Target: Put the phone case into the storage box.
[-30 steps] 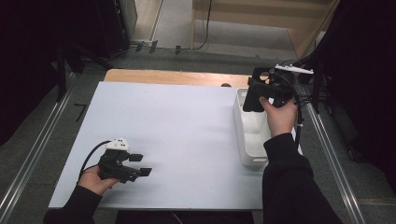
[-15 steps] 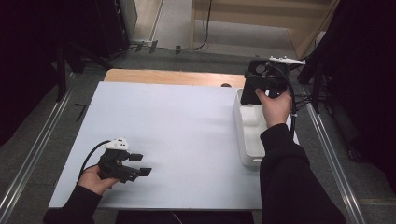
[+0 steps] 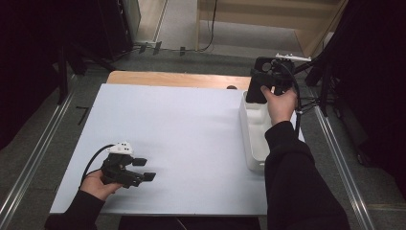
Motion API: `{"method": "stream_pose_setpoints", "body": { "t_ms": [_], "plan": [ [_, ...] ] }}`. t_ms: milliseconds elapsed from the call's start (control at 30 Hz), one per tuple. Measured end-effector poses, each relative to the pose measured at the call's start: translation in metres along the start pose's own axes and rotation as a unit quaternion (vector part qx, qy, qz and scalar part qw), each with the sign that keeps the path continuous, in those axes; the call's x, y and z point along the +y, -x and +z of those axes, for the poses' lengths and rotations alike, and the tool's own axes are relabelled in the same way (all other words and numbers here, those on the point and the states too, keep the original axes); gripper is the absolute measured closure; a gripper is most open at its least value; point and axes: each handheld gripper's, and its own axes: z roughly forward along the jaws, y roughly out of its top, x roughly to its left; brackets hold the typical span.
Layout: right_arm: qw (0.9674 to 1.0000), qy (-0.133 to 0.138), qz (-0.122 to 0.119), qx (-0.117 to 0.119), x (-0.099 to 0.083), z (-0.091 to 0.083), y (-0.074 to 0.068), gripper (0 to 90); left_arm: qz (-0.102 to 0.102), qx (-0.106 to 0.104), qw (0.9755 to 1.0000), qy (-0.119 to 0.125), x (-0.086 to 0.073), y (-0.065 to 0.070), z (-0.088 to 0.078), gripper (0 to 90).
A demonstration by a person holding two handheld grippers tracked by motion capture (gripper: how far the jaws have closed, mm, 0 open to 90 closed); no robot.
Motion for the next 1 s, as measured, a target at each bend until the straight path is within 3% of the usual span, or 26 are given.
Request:
{"method": "stream_pose_setpoints", "body": {
  "t_ms": [233, 600, 733, 1000],
  "plan": [
    [0.9999, 0.011, 0.006, -0.004, 0.001, 0.005, 0.004, 12.4, 0.0, 0.001, 1.0, 0.0, 0.0, 0.0, 0.0, 28.8],
    [0.9999, 0.001, 0.012, -0.01, 0.004, 0.022, 0.009, 12.4, -0.002, 0.002, 1.0, 0.003, 0.0, -0.001, -0.001, 28.8],
    [0.9997, 0.013, 0.004, -0.021, 0.003, 0.025, 0.01, 12.4, -0.003, 0.003, 1.0, 0.004, -0.001, -0.001, -0.002, 28.8],
    [0.9998, 0.01, -0.007, -0.014, -0.001, 0.033, 0.005, 12.3, -0.002, 0.005, 1.0, 0.005, 0.0, -0.001, -0.001, 28.7]
  ]
}}
